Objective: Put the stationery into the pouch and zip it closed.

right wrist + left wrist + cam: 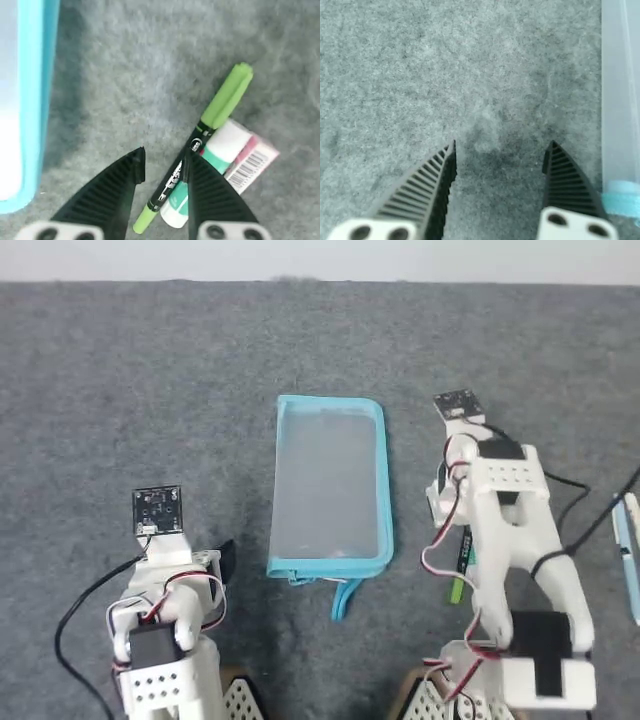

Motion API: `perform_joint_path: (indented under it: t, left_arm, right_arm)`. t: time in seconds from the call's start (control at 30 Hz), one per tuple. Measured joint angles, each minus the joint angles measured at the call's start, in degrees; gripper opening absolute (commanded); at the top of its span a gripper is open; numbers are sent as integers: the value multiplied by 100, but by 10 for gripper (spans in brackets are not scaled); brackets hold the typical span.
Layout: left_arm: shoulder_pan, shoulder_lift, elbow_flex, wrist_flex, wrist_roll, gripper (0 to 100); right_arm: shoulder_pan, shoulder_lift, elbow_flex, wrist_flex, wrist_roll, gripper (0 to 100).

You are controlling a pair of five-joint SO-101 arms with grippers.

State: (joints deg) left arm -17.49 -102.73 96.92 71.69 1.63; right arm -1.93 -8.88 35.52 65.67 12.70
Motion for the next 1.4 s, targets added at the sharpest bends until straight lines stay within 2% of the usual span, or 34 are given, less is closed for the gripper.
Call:
perform_joint_path:
  t: [0.13, 0.43, 0.67, 0.73, 0.83, 0.97, 1.17, 1.3, 1.4]
  left_arm:
    - [0, 0, 0, 0, 0, 265]
    - [0, 0, 0, 0, 0, 265]
    - [0, 0, 0, 0, 0, 265]
    - [0, 0, 0, 0, 0, 265]
    - [0, 0, 0, 0, 0, 265]
    - [0, 0, 0, 0, 0, 265]
    - [0, 0, 0, 0, 0, 265]
    - [0, 0, 0, 0, 0, 265]
    - [0, 0, 0, 0, 0, 265]
  right_arm:
    - [26, -26, 237, -167, 0, 122]
    - [607, 431, 237, -580, 0, 122]
    - [580, 967, 237, -765, 0, 121]
    - [501, 1037, 220, -782, 0, 94]
    - [440, 1046, 220, -782, 0, 1]
    - [440, 1055, 211, -774, 0, 7]
    - [659, 677, -378, 202, 97, 8]
    - [897, -334, -879, 1055, 712, 8]
    - [1442, -1064, -1222, 1618, 1451, 8]
